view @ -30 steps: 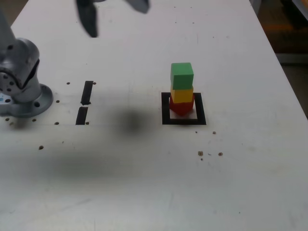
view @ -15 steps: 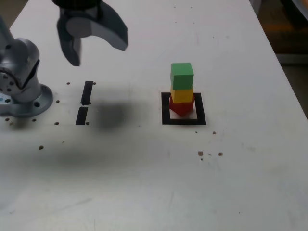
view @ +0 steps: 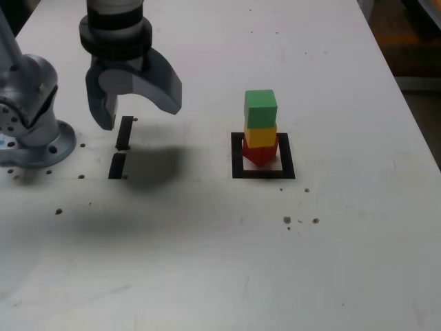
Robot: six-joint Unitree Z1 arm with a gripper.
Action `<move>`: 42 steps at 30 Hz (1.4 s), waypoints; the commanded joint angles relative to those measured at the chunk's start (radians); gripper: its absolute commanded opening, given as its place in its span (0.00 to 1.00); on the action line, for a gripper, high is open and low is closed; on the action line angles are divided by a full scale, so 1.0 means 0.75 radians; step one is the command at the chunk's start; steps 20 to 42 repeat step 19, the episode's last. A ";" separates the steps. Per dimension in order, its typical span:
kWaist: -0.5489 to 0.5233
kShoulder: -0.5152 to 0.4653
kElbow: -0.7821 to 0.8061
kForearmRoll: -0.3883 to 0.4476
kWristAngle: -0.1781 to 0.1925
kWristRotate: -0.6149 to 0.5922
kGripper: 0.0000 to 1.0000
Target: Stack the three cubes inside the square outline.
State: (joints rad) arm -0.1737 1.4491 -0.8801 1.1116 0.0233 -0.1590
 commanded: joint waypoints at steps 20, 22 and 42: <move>-0.051 -0.097 0.068 -0.026 -0.024 0.017 1.00; -0.051 -0.097 0.068 -0.026 -0.024 0.017 1.00; -0.051 -0.097 0.068 -0.026 -0.024 0.017 1.00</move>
